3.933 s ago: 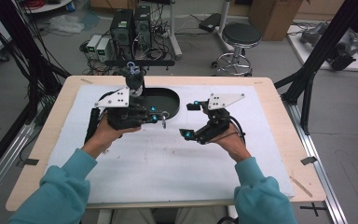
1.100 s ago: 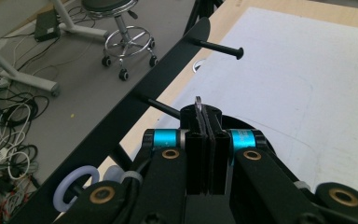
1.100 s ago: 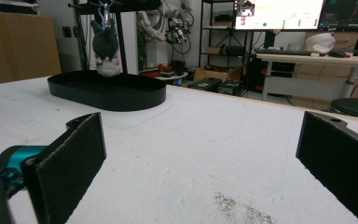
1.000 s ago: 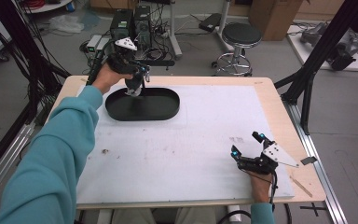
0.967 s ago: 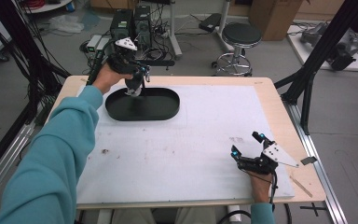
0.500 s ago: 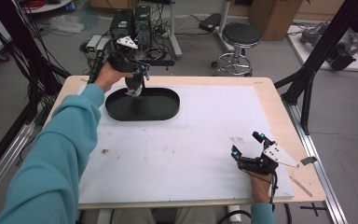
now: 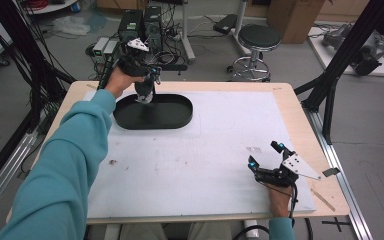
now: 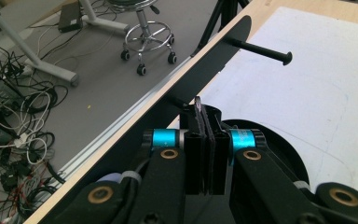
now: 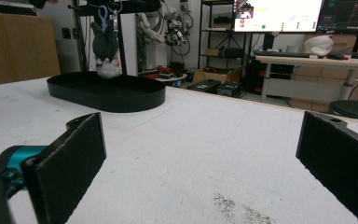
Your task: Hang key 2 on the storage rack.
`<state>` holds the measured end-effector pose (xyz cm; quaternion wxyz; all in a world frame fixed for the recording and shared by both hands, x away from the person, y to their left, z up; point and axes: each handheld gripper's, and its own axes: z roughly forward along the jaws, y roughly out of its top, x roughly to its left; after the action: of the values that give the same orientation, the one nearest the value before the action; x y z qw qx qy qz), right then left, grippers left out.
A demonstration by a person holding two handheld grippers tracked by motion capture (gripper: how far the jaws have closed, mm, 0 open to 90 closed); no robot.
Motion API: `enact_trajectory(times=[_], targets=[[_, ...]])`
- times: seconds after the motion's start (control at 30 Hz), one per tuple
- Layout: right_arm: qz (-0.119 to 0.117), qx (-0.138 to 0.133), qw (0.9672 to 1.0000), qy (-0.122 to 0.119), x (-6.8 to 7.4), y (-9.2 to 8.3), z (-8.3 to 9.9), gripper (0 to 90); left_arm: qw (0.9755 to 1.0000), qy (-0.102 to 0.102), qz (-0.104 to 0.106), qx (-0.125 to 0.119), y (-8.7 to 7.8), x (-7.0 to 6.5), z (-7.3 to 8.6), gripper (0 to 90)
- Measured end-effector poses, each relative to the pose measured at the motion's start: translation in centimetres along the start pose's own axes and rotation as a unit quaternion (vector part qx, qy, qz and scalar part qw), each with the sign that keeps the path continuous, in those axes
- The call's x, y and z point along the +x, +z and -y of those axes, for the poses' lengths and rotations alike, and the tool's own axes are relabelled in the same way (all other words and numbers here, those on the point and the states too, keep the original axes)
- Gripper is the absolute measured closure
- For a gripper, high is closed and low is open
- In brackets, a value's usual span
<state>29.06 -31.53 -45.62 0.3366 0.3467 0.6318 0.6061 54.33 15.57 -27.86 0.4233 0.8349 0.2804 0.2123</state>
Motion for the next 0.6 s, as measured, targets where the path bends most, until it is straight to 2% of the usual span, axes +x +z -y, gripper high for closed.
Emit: enact_trajectory(times=[0.07, 0.17, 0.27, 0.33, 0.43, 0.47, 0.5, 0.53, 0.6], targets=[[0.000, 0.000, 1.0000, 0.000, 0.0, 0.0, 0.0, 0.7, 1.0000, 0.001, 0.000, -0.009, -0.1, 0.0, 0.0, 87.1], [0.001, 0.000, 1.0000, 0.000, 0.0, 0.0, 0.0, 0.6, 0.9996, -0.003, -0.008, -0.028, -0.3, 0.1, -0.2, 81.1], [0.001, 0.000, 1.0000, -0.001, 0.0, 0.0, 0.0, 0.6, 0.9994, -0.002, -0.023, -0.027, -0.6, 0.1, -0.2, 67.2], [0.001, 0.000, 1.0000, -0.001, 0.0, 0.0, 0.0, 0.7, 0.9989, -0.005, -0.030, -0.036, -0.7, 0.1, -0.2, 56.0], [0.001, 0.000, 1.0000, -0.001, 0.0, 0.0, 0.0, 0.6, 0.9970, -0.005, -0.025, -0.074, -1.1, 0.0, -0.4, 38.8], [0.001, 0.000, 1.0000, 0.000, 0.0, 0.0, 0.0, 0.7, 0.9961, -0.007, -0.036, -0.081, -1.3, -0.2, -0.5, 26.8], [0.001, 0.000, 1.0000, -0.001, 0.0, 0.0, 0.0, 0.6, 0.9957, -0.008, -0.027, -0.088, -1.6, -0.2, -0.6, 15.0], [0.001, 0.000, 1.0000, 0.000, 0.0, 0.0, 0.0, 0.6, 0.9946, -0.014, -0.012, -0.102, -1.8, -0.3, -0.7, 10.2], [0.000, 0.001, 1.0000, 0.004, 0.0, 0.0, 0.0, 0.7, 0.9914, -0.018, -0.012, -0.129, -2.5, -0.8, -0.6, 1.7]])
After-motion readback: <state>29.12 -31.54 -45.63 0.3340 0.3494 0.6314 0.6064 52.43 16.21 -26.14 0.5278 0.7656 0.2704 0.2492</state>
